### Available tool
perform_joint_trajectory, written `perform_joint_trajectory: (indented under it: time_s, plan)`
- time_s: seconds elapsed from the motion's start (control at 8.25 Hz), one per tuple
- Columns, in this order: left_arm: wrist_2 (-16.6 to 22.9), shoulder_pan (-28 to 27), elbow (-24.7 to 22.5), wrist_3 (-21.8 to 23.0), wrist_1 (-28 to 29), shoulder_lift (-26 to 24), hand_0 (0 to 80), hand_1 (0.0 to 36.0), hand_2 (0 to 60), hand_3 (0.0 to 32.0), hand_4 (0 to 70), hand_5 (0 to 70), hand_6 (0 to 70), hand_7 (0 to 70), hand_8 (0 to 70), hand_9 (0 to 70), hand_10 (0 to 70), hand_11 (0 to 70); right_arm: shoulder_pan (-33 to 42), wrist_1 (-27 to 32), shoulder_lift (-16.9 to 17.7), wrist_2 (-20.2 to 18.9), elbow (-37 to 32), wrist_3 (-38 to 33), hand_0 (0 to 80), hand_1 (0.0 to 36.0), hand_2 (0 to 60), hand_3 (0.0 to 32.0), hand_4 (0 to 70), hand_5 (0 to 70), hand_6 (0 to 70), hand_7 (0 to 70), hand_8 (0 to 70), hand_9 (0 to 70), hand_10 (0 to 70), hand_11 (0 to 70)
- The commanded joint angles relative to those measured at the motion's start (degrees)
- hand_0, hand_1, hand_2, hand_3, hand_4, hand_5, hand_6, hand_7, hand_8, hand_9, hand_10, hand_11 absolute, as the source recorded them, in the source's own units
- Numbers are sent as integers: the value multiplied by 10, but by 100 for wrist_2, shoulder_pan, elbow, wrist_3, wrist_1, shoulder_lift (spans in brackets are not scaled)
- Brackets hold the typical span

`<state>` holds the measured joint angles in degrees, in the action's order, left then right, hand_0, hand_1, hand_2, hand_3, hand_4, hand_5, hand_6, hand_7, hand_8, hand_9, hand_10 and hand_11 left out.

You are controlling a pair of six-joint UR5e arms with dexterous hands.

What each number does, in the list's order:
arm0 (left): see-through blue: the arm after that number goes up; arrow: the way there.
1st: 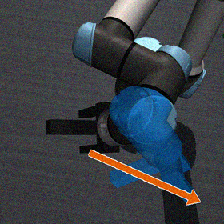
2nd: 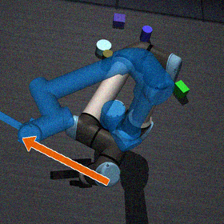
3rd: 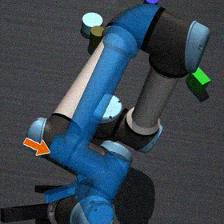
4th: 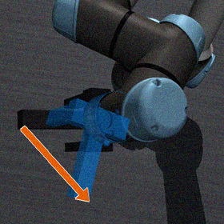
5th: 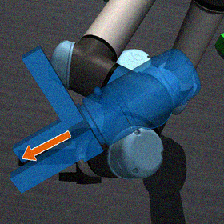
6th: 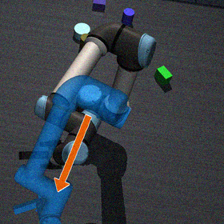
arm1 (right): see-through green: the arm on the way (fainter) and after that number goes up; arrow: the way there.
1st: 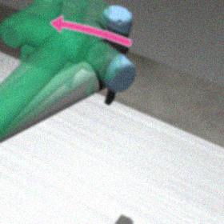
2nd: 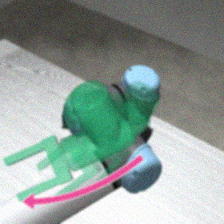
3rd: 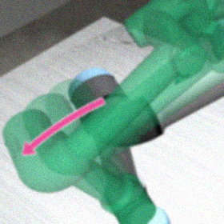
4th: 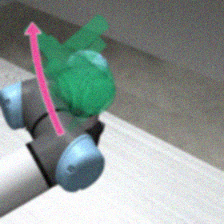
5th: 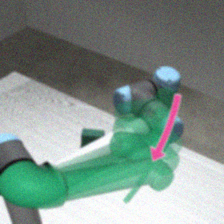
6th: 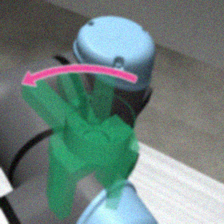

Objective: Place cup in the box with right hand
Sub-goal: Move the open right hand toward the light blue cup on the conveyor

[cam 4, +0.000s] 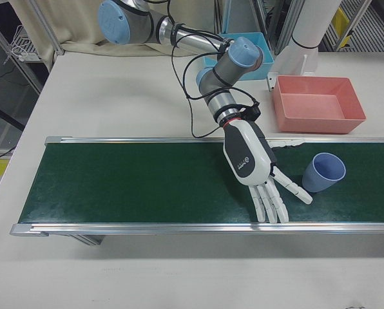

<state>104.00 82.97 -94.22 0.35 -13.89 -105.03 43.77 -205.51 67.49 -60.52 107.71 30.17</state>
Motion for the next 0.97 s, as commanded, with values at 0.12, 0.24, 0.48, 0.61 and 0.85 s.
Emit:
perform_joint_trajectory:
  time_s: [0.12,0.24,0.48,0.61,0.85]
  plan:
    - [-3,0,0,0,0,0,0,0,0,0,0,0,0,0,0,0,0,0,-158,-95,-25,-3,-14,-20,521,222,4,0,0,52,0,0,0,0,0,0]
    - [-3,0,0,0,0,0,0,0,0,0,0,0,0,0,0,0,0,0,-167,-95,-17,-3,-14,-20,521,222,2,0,0,52,0,0,0,0,0,0]
    - [-3,0,0,0,0,0,0,0,0,0,0,0,0,0,0,0,0,0,-176,-95,-8,6,-22,-29,518,221,8,0,0,52,0,0,0,0,0,0]
    - [-3,0,0,0,0,0,0,0,0,0,0,0,0,0,0,0,0,0,-176,-95,-8,6,-22,-29,518,221,7,0,0,52,0,0,0,0,0,0]
    - [6,0,0,0,0,0,0,0,0,0,0,0,0,0,0,0,0,0,-176,-86,-25,32,-189,-55,519,222,11,0,0,52,0,0,0,0,0,0]
